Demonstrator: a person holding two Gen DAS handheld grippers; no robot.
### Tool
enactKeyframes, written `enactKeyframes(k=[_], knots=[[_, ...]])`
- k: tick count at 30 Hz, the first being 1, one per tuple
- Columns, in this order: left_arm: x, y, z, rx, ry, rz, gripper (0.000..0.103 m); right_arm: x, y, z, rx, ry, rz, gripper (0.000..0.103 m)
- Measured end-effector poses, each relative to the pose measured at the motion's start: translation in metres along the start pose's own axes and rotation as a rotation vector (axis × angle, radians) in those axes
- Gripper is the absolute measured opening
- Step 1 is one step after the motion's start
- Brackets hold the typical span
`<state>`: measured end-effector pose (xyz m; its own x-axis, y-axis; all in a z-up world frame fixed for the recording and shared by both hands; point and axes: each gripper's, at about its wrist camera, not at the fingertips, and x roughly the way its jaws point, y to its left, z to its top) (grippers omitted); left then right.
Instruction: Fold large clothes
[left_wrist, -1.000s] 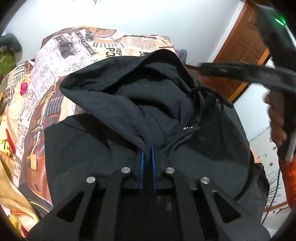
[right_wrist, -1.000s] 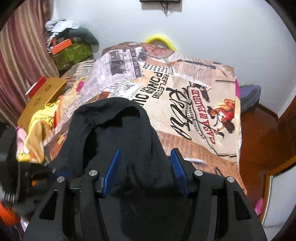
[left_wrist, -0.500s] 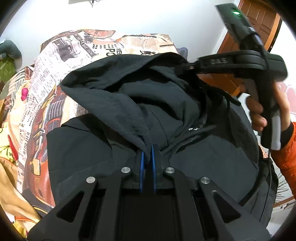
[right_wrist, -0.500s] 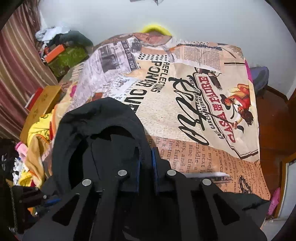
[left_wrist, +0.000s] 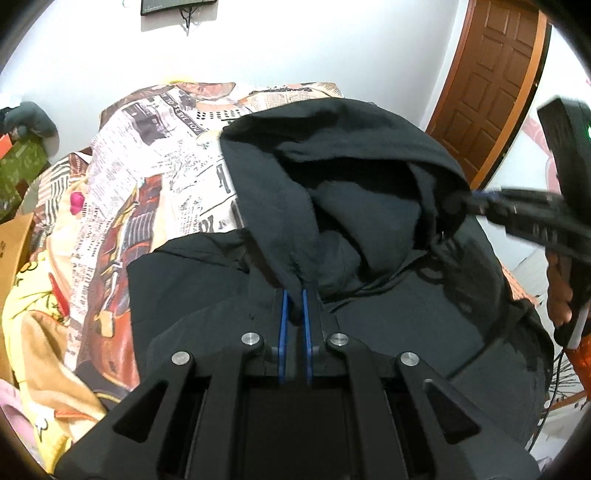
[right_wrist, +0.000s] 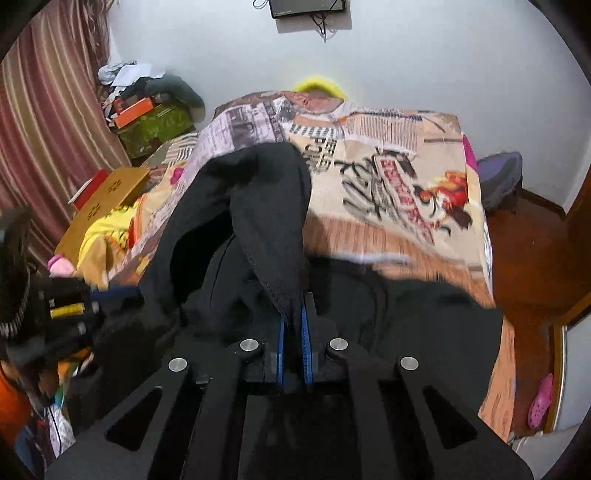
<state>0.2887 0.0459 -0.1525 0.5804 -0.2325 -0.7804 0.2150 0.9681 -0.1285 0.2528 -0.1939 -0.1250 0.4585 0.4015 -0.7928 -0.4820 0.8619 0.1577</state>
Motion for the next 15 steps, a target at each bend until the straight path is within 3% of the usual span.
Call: enactKeyframes(k=[7,12,15], knots=[[-0.016,0.004,-0.016,-0.023,0.037,0.006,0.008,-0.001,0.002,-0.034,0.028,0.045,-0.004,0.011],[-0.02,0.004,-0.012,-0.037,0.038,0.019,0.044,-0.008,-0.002,-0.038,0.046,0.121,-0.004,0.013],[-0.021,-0.001,-0.004,-0.025,0.021,0.019,0.049,-0.025,-0.007,-0.03,0.058,0.086,-0.007,0.015]])
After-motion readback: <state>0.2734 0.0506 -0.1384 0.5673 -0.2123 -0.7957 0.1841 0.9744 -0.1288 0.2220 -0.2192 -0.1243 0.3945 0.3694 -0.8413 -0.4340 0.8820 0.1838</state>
